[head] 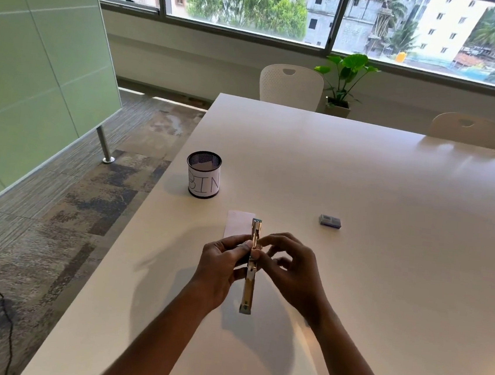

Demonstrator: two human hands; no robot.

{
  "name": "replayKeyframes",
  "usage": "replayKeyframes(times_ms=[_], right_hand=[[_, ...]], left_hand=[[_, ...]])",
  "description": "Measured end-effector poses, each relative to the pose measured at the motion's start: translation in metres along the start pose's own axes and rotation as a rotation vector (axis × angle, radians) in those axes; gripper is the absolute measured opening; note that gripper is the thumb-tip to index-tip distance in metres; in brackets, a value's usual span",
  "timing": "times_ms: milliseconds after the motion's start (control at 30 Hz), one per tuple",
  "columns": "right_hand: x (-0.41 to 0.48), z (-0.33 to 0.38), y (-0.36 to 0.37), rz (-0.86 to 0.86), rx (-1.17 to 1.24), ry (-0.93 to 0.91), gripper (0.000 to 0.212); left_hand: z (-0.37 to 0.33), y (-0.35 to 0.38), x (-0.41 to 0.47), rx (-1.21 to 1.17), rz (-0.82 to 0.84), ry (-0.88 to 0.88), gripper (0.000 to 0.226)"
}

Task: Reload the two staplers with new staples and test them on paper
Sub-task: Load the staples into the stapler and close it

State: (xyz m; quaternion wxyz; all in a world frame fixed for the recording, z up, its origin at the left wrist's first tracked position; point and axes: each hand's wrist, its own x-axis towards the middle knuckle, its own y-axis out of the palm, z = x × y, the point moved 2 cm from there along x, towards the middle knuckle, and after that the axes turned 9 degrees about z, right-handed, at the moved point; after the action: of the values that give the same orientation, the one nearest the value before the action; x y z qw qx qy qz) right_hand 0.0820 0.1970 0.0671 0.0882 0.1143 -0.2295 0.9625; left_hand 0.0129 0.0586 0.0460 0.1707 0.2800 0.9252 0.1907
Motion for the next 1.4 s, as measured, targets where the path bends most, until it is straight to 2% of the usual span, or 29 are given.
replayKeyframes(times_ms=[300,700,867,967,1067,1167,1300,1400], right_hand=[[0.014,-0.016,-0.002,-0.102,-0.046,0.037,0.016],[0.019,-0.018,0.009,-0.186,0.15,0.124,0.017],[0.018,-0.017,0.014,-0.204,0.415,0.256,0.021],[0.014,-0.017,0.013,-0.197,0.397,0.27,0.019],[0.005,-0.019,0.009,-0.174,0.142,0.186,0.025],[-0.006,-0.02,0.013,-0.06,-0.022,0.028,0.038],[-0.014,-0.02,0.014,0.048,-0.063,-0.095,0.05],[-0.015,-0.017,0.013,0.032,-0.03,-0.135,0.039]], left_hand=[[0.003,0.007,-0.002,-0.05,0.013,-0.018,0.021],[0.004,0.005,-0.004,-0.051,0.013,0.019,0.024],[0.008,0.005,-0.004,-0.017,0.019,0.015,0.025],[0.006,0.005,-0.004,-0.016,0.019,0.007,0.024],[0.0,0.002,-0.002,-0.082,-0.003,0.001,0.022],[-0.007,-0.001,0.003,-0.146,-0.031,0.006,0.023],[-0.013,0.001,0.007,-0.182,-0.05,0.001,0.022],[-0.016,0.003,0.009,-0.197,-0.06,-0.004,0.022]])
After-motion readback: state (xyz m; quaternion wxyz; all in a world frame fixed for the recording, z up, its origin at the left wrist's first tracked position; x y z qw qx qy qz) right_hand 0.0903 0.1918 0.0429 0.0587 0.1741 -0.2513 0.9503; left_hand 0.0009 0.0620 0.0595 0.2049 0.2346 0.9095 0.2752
